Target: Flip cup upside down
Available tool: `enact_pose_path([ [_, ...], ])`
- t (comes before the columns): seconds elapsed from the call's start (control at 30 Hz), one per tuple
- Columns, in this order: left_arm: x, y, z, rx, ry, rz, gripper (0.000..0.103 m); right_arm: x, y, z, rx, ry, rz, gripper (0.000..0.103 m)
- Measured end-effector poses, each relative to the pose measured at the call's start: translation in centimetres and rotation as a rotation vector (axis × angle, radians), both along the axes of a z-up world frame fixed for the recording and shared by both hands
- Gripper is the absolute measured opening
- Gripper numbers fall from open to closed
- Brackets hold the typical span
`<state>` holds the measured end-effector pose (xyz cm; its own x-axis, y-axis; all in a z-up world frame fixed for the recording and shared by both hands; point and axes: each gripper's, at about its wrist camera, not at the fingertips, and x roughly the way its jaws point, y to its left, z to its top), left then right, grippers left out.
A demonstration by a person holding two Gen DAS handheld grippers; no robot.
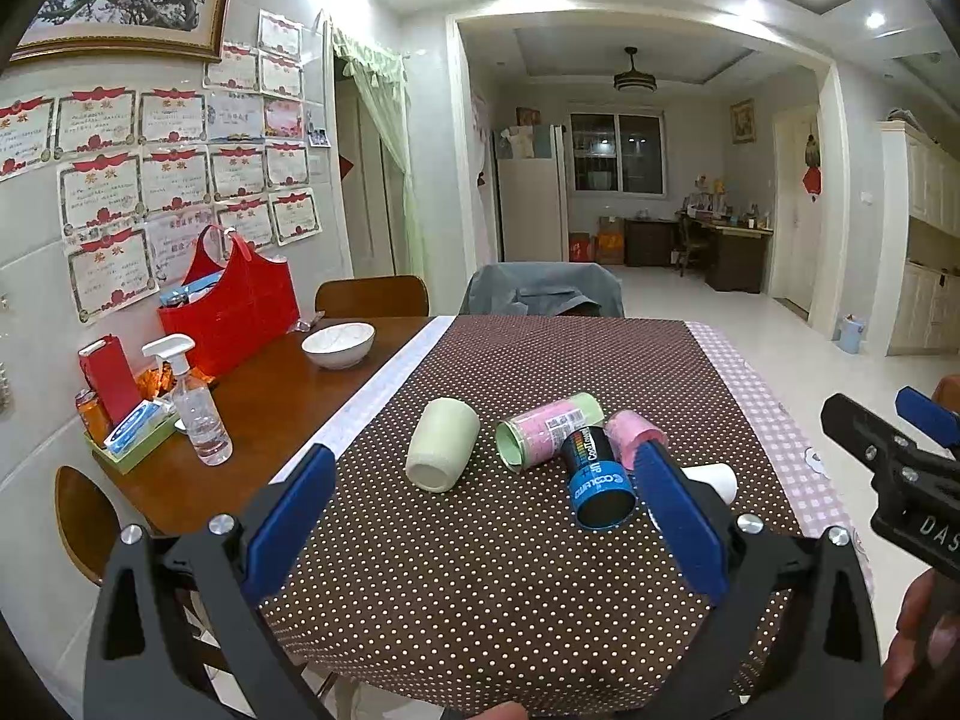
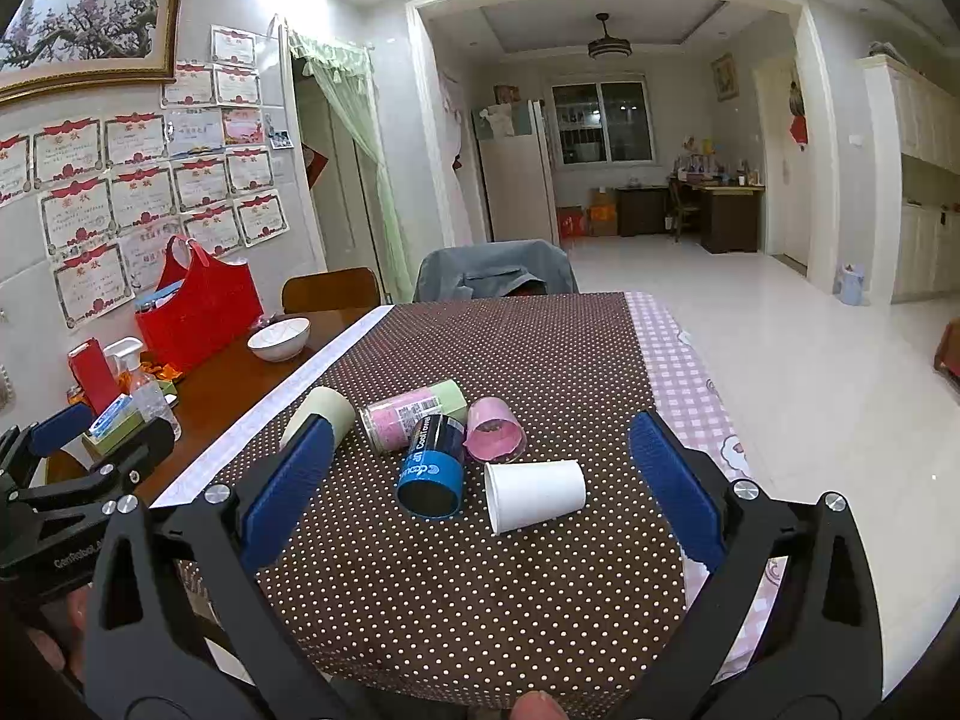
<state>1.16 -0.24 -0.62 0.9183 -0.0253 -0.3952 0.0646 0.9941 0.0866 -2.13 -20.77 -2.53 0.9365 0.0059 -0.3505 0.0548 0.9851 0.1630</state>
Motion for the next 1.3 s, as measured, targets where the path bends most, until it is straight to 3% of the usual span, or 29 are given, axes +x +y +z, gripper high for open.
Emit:
enact_pose_path([
  [0.8,-0.3,-0.4,0.6,0.015,-0.012,-0.016,0.098,0.8,0.4,0.7,-0.024,0.006,0.004,0.097],
  [1.3,4.7,-0.3,-0.7,0.059,0.04,-0.02,0.098,4.8,0.6,-0.4,-0.05,0.07,0.021,0.097],
])
